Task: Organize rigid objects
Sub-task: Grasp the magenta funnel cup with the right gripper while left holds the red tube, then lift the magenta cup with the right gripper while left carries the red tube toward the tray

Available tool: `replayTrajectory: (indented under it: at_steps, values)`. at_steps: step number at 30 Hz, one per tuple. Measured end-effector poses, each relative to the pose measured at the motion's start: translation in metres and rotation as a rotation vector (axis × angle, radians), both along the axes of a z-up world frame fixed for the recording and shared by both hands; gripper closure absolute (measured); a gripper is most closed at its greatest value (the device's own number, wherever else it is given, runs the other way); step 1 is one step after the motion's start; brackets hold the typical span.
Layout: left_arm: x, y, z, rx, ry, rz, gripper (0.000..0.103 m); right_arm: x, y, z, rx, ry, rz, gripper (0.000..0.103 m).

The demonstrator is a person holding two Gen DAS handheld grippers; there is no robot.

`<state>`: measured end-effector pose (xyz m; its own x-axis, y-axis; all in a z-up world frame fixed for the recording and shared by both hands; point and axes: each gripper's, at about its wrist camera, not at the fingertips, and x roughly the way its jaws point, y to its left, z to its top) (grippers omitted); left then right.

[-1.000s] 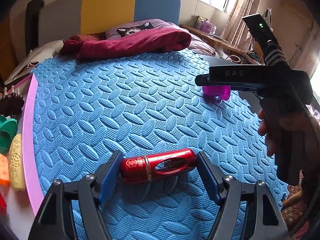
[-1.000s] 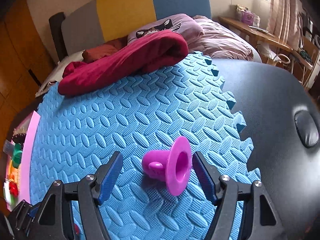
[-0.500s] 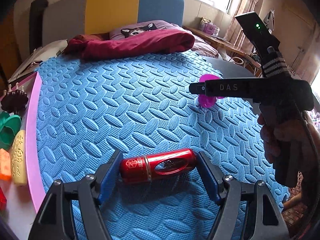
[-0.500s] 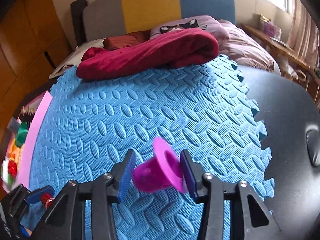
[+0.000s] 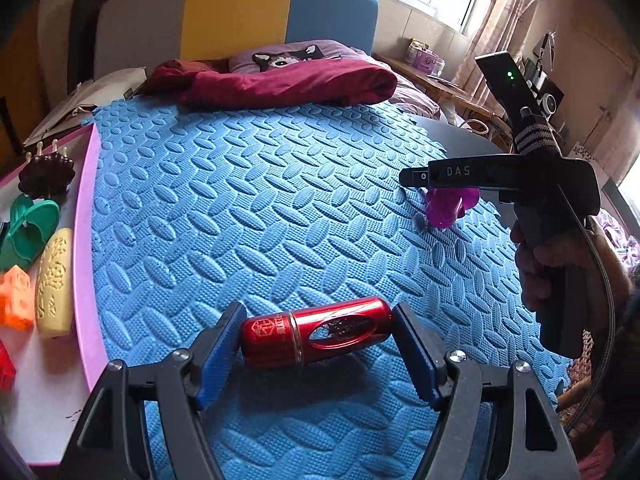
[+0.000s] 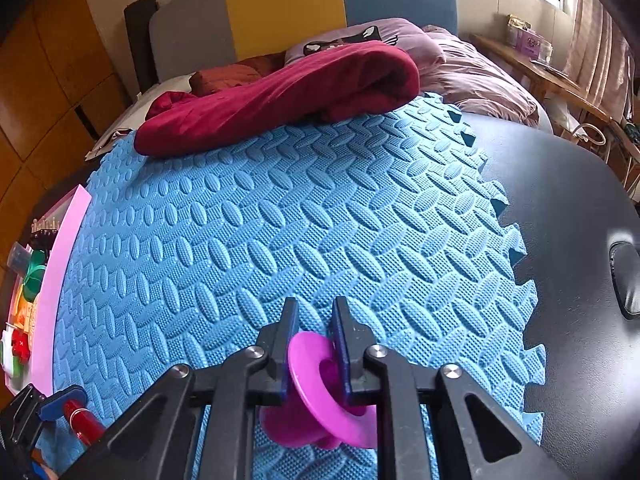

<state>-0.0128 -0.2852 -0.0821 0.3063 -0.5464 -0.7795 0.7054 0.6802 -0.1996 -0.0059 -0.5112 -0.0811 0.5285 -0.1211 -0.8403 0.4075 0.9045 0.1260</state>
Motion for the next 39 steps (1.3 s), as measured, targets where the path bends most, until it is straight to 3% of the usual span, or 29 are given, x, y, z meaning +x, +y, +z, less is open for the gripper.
replayTrajectory:
  at_steps: [14, 21, 26, 29, 33, 39]
  values:
    - [-0.012, 0.014, 0.023, -0.019, -0.052, -0.004, 0.029, -0.005, -0.003, 0.001, 0.032, -0.024, -0.003, 0.085]
    - [-0.012, 0.022, 0.028, -0.035, -0.048, 0.008, 0.028, -0.013, 0.005, 0.005, 0.043, 0.004, -0.014, 0.069]
    - [-0.013, 0.025, 0.033, -0.047, -0.050, 0.010, 0.028, -0.020, 0.002, 0.006, 0.072, 0.025, -0.031, 0.067]
    - [-0.013, 0.029, 0.037, -0.056, -0.054, 0.009, 0.028, -0.025, 0.001, 0.006, 0.092, 0.031, -0.044, 0.059]
    - [-0.013, 0.033, 0.041, -0.067, -0.056, 0.011, 0.028, -0.025, 0.012, 0.005, 0.083, 0.057, -0.001, 0.031]
    - [-0.013, 0.042, 0.046, -0.079, -0.057, 0.021, 0.028, -0.025, 0.037, 0.001, -0.078, 0.127, 0.077, 0.034]
